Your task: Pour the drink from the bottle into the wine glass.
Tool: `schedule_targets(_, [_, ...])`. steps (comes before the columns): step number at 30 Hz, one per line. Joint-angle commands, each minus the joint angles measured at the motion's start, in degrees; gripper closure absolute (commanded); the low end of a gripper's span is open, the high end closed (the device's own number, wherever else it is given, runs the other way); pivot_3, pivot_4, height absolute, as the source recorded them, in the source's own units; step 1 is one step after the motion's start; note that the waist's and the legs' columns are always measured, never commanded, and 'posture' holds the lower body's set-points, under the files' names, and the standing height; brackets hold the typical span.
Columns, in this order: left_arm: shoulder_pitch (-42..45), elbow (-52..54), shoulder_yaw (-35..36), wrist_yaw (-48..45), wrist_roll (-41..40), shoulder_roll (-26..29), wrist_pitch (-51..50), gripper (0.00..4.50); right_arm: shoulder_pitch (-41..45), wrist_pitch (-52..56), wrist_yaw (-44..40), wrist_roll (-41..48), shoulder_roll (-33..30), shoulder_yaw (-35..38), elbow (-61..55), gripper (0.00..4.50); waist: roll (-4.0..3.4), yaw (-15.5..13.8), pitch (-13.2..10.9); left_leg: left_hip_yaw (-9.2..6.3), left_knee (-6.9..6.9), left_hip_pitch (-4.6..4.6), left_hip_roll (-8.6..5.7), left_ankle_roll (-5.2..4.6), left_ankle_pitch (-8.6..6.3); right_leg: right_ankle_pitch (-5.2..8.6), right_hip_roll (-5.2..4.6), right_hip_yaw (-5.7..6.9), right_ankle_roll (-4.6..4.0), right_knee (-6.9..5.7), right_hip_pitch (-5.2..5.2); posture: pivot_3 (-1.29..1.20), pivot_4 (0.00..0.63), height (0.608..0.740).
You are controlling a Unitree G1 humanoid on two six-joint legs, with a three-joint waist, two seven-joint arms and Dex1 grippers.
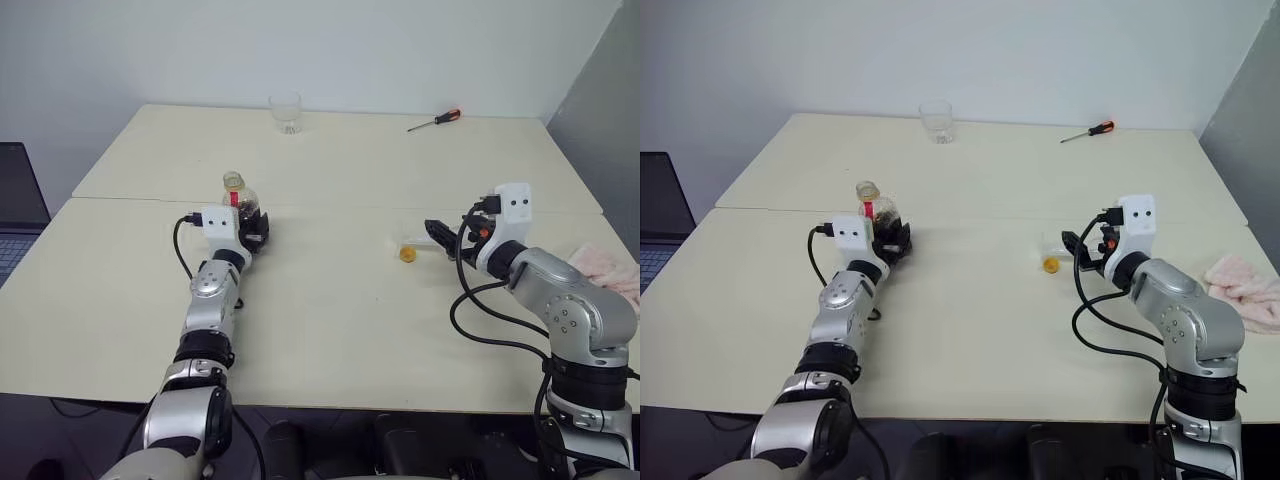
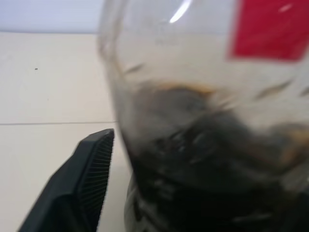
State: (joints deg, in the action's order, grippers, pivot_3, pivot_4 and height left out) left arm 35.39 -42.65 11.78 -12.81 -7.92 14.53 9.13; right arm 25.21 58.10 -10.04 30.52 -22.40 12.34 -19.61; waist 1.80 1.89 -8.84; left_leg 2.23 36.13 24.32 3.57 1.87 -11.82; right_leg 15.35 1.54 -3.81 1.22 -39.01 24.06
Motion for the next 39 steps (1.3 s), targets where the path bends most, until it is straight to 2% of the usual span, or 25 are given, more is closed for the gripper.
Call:
schedule_targets(1, [-0.37, 1.46, 0.63, 0.83, -0.13, 0.92, -0.09, 0.04, 0.89, -0.4, -0.4, 0.36, -0.1, 0.71, -1.01, 0.0, 0.0, -0.03, 0.0, -0.01, 0.0, 0.01, 0.0, 0.0, 0.0, 0.0, 0.0, 0.01, 0.0, 0.0, 0.0, 0.0, 0.15, 0.74])
schedule_targets(7, [-2.39, 6.56, -0.98, -2.09, 0.08, 1.67, -1.72, 0.04, 1.15, -0.55, -0.68, 0.18, -0.25, 0.64, -0.43, 0.0, 0.0, 0.05, 0.0, 0.0, -0.01, 0.01, 0.01, 0.0, 0.0, 0.0, 0.0, -0.01, 0.0, 0.0, 0.01, 0.0, 0.15, 0.74])
schedule_targets(21, [-15.79, 31.02, -2.15, -2.77, -1.39, 1.64, -13.91, 0.04, 0.88, -0.53, -1.73, -0.29, -0.93, 0.62, 1.22, 0.0, 0.0, -0.02, 0.0, 0.02, -0.01, 0.0, 0.02, 0.0, 0.0, 0.0, -0.03, -0.08, 0.0, 0.0, 0.01, 0.0, 0.15, 0.74])
schedule_targets(29, [-24.33, 44.18, -3.02, -3.35, -2.56, 0.86, -20.34, 0.04, 0.61, 0.77, -1.22, 2.03, 0.64, 3.41, 1.87, 0.0, 0.0, 0.01, 0.0, 0.06, -0.01, 0.0, 0.02, 0.0, 0.0, 0.0, -0.05, -0.17, 0.0, 0.02, 0.01, 0.0, 0.15, 0.74])
schedule_targets(33, [-31.15, 51.28, -4.54, -5.66, -3.77, 0.4, -20.47, 0.04, 0.71, 3.4, -0.36, 7.83, 3.82, 8.72, -0.01, 0.0, 0.0, 0.08, 0.0, 0.06, -0.02, -0.01, 0.02, 0.0, 0.0, 0.0, -0.06, -0.21, 0.0, 0.02, 0.01, 0.0, 0.15, 0.74])
schedule_targets(36, [-34.56, 54.38, -8.06, -9.25, -4.04, 1.0, -20.17, 0.04, 0.67, 8.65, 2.59, 17.46, 8.39, 15.14, -2.69, 0.0, 0.0, 0.04, 0.0, 0.02, -0.02, 0.0, 0.04, 0.0, 0.0, 0.01, -0.07, -0.23, -0.01, 0.03, 0.01, 0.0, 0.15, 0.74])
schedule_targets(39, [-34.18, 54.59, -12.8, -14.69, -4.21, 2.2, -20.61, 0.04, 0.53, 13.26, 10.59, 27.46, 14.59, 20.75, -3.84, 0.0, 0.0, 0.09, 0.01, -0.03, -0.02, 0.0, 0.04, 0.0, 0.0, 0.01, -0.07, -0.21, -0.03, 0.0, 0.0, 0.0, 0.15, 0.74])
